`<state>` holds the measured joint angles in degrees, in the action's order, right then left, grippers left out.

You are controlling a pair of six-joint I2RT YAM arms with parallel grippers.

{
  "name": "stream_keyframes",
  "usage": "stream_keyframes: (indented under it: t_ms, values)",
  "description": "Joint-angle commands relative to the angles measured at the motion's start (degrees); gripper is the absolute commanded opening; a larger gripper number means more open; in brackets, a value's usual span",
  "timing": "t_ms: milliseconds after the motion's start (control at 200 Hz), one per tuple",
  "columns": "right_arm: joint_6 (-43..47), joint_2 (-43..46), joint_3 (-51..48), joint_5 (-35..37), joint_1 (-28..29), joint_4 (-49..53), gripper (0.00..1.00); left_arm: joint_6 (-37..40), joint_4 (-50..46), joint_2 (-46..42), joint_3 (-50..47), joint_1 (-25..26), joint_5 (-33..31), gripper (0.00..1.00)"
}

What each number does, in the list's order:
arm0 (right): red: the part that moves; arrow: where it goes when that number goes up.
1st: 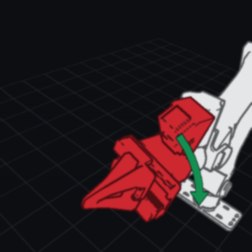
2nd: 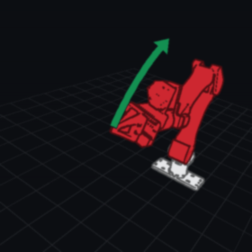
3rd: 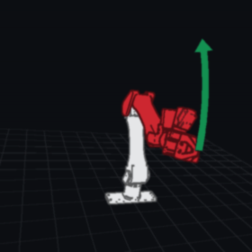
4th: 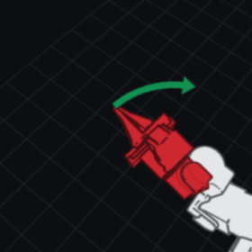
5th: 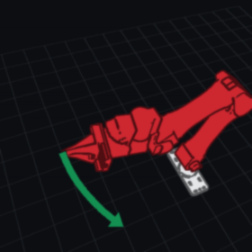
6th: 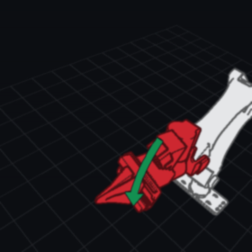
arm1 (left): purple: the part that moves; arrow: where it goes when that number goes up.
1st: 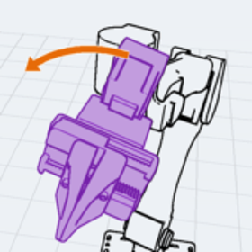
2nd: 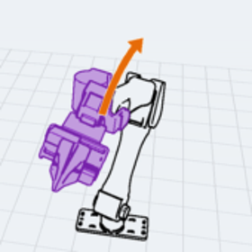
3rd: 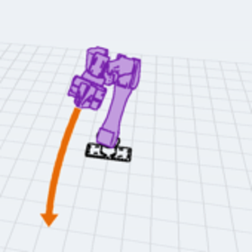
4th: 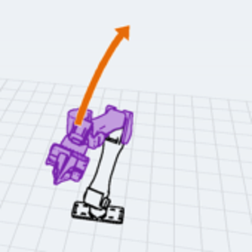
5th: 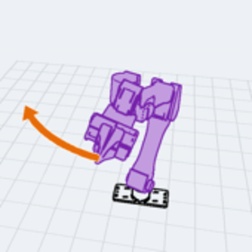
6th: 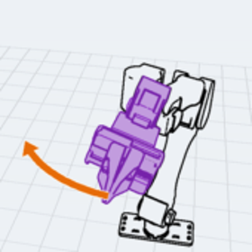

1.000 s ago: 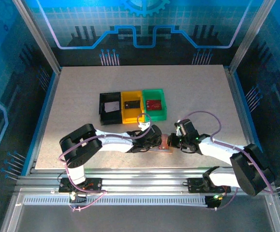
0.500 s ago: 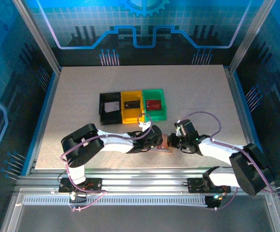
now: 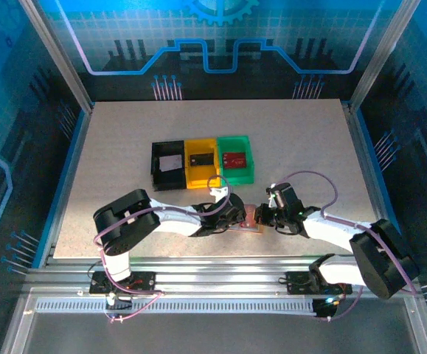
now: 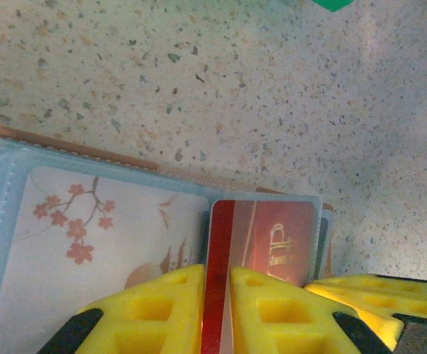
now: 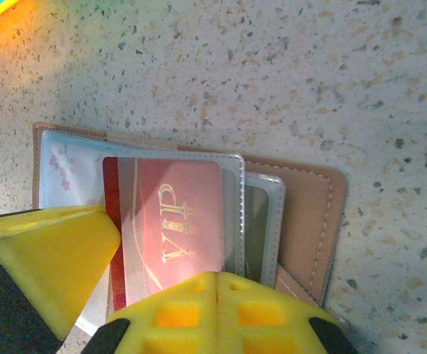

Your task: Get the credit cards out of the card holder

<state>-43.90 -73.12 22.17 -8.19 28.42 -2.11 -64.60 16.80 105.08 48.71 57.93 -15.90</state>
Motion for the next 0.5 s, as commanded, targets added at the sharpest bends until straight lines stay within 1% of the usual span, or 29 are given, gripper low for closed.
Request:
stream_keyframes:
  t_ms: [0,180,320,470,495]
  values:
    - [-0.15,-2.40,-2.78,0.81,0.03,6.04,0.00,-0.42,8.58,1.53,-1.50,0.86,2.09,0.17]
    - [-0.19,-2.64,-2.85,0.54,0.05,5.75,0.00,0.14,13.67,1.62,-3.02,0.87,3.42,0.12]
    - [-0.21,-2.55,-2.90,0.45,0.04,5.79,0.00,0.41,15.12,1.53,-3.70,0.87,3.77,0.06]
    - [-0.06,-2.05,-2.91,0.63,0.05,6.11,0.00,0.07,18.72,1.64,-5.32,0.87,4.47,0.04]
    - [-0.06,-2.02,-2.86,0.62,0.05,6.15,0.00,-0.02,18.97,1.71,-5.50,0.85,4.56,0.02]
